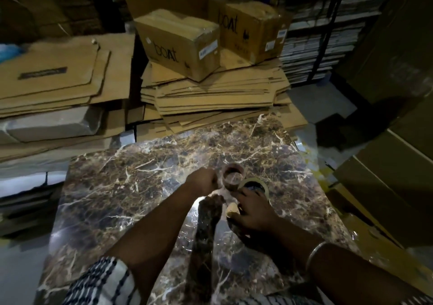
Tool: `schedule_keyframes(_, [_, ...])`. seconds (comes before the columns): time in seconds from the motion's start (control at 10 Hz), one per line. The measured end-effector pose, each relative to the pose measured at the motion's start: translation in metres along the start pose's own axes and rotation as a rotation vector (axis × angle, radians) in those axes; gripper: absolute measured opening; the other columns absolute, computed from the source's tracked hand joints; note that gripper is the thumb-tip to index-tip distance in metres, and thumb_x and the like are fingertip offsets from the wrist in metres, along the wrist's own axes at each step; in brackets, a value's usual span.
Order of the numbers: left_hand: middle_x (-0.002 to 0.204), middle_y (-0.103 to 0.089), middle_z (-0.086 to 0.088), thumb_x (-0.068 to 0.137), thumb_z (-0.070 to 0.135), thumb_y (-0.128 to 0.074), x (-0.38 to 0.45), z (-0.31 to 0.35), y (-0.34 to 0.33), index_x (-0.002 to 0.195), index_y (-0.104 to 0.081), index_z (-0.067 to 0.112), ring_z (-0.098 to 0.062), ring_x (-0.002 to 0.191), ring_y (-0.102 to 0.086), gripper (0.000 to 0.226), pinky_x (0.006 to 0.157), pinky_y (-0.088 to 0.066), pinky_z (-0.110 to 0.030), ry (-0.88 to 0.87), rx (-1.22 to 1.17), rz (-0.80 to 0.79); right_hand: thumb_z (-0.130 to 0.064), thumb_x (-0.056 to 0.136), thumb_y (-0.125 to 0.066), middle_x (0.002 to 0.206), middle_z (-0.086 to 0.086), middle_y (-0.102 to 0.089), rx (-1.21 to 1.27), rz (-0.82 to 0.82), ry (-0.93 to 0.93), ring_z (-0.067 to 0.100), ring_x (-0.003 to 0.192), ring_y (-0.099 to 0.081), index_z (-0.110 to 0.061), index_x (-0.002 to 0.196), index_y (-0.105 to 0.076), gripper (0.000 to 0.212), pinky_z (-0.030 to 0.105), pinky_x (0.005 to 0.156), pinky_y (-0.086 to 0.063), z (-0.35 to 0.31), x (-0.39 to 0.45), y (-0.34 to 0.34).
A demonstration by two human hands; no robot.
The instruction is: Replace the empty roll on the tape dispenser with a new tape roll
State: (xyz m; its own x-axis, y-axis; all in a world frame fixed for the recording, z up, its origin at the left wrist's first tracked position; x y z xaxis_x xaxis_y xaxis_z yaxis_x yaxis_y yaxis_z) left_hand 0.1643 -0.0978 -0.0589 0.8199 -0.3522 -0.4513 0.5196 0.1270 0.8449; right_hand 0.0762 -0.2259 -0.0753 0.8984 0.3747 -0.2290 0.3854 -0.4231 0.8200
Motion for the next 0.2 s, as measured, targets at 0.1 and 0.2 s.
schedule_keyframes(0.1, [0.077, -0.072, -0.018, 0.088, 0.018, -0.064, -0.018, -0.037, -0.002, 0.062, -0.061, 0.007, -0.034, 0.080, -0.072, 0.028, 0.075, -0.060, -0.042, 0.137, -0.167, 0.077, -0.052, 0.089, -0.053, 0.121, 0.012, -0.068, 0.008, -0.021, -0.071, 0.032, 0.116, -0.062, -0.015, 0.136, -0.060, 0.060, 0.041, 0.089, -0.051, -0.013, 0.020, 0.017])
schedule_keyframes(0.2, [0.086, -0.075, -0.019, 0.081, 0.006, -0.057, -0.030, -0.064, -0.013, 0.083, -0.072, 0.000, -0.031, 0.078, -0.073, 0.016, 0.073, -0.062, -0.043, 0.222, -0.364, 0.126, -0.046, 0.092, -0.062, 0.094, 0.012, -0.062, -0.038, -0.169, -0.164, 0.034, 0.103, -0.066, -0.005, 0.100, -0.067, 0.041, 0.038, 0.080, -0.051, -0.013, 0.045, 0.012])
Point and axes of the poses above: each hand's wrist, its own x-axis towards the middle knuckle, its own y-axis out of the back of the hand, z = x × y, the point moved 9 cm from there along x, towards the middle knuckle
